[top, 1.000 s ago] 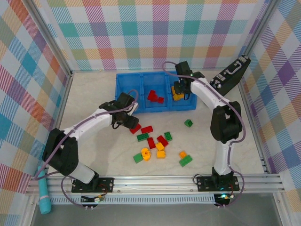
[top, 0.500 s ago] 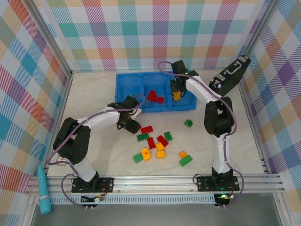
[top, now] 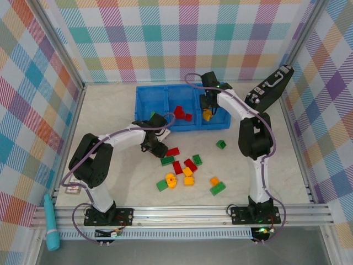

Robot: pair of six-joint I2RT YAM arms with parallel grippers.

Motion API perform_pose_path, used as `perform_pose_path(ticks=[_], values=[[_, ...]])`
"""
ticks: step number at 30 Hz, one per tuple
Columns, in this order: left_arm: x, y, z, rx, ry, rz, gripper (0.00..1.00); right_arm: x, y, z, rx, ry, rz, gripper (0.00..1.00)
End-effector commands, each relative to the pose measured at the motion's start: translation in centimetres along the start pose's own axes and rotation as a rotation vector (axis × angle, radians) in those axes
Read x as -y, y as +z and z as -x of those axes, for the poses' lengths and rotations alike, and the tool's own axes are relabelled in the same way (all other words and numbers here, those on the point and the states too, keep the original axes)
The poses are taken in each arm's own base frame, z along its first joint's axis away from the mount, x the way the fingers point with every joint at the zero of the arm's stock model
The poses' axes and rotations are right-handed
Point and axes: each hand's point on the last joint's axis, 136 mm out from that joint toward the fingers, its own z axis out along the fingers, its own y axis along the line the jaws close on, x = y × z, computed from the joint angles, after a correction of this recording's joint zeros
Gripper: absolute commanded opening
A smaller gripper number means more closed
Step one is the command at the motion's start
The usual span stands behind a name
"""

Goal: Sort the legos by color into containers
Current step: Place the lego in the container, then pick up the lego from the center of the table.

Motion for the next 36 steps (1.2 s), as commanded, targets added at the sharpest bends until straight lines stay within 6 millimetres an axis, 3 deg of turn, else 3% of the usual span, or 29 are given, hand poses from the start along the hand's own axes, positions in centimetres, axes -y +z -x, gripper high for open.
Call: perform_pose_path(ticks=[1,9,14,19,23,26,29,36], values=[[0.8,0.5,0.5,-0.004,0.021,-0.033,0.64,0.1,-2.3,2.5,0.077,0.009,0.020,0.52],[1.0,1.8,-0.3,-0.046,0.020,-0.039,0.63,0.2,-4.2,3.3,0.109,0.022,0.035,0.57],[1.2,2.5,-0.9,-0.079,0.006,-0.053,0.41,0.3,-6.9,4.3,0.159,0.024,0.056,0.58],[2.0,2.6,-1.9,-0.118,-0.007,-0.098,0.31,0.8,-9.9,4.4,0.193,0.018,0.063,0.59],[1.8,1.5,-2.1,-0.123,-0.012,-0.081,0.26,1.7,-11.5,2.2,0.178,0.030,0.053,0.59],[1.5,-0.3,-1.3,-0.102,-0.011,-0.066,0.24,2.3,-12.3,-0.8,0.135,0.064,0.053,0.59],[0.9,-3.0,0.9,-0.035,-0.008,-0.034,0.24,2.1,-12.8,-4.6,0.075,0.101,0.097,0.59],[0.7,-8.7,7.6,0.145,0.036,-0.028,0.24,0.5,-14.8,-11.8,0.034,0.008,0.228,0.59]])
